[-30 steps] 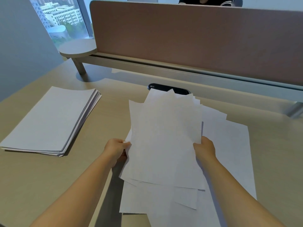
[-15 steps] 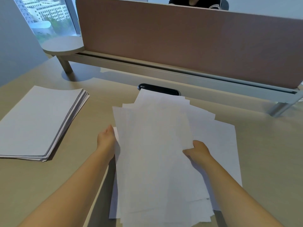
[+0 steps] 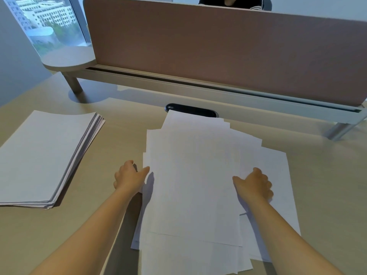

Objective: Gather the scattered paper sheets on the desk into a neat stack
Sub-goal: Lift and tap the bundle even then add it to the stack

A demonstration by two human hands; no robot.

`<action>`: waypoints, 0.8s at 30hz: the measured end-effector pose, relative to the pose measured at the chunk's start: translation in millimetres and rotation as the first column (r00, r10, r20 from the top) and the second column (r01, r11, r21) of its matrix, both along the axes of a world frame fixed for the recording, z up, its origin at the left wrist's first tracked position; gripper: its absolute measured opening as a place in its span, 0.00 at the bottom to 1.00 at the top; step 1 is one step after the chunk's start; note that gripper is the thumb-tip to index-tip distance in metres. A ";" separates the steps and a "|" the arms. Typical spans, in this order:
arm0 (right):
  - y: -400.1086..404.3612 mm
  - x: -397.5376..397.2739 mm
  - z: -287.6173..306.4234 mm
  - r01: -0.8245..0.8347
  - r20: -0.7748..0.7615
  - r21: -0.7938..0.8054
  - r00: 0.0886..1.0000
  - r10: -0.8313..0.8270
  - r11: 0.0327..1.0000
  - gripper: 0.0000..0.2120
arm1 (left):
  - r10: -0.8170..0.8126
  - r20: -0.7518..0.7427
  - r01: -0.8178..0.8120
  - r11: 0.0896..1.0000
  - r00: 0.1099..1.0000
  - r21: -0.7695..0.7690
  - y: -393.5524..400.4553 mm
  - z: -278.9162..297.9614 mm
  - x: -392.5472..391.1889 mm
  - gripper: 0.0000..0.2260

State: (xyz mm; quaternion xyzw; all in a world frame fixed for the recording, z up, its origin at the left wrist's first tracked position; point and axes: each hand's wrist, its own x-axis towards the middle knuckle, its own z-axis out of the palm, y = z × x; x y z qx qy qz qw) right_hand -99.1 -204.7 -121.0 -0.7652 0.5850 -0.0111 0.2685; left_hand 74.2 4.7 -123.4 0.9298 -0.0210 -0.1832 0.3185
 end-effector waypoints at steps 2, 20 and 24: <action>-3.7 0.0 -5.0 -0.038 0.024 -0.001 0.999 0.038 0.999 0.35 | -0.059 -0.027 0.058 0.998 0.998 -0.025 -4.6 -1.0 3.1 0.28; -14.5 34.6 -0.7 -0.139 0.220 0.027 0.967 0.130 0.990 0.33 | -0.244 0.020 0.240 0.962 0.969 0.134 -55.8 3.7 21.9 0.29; -17.0 17.5 0.8 0.039 -0.086 -0.032 0.995 -0.042 0.999 0.35 | -0.100 0.008 0.096 0.972 0.995 0.214 -43.2 9.3 12.5 0.25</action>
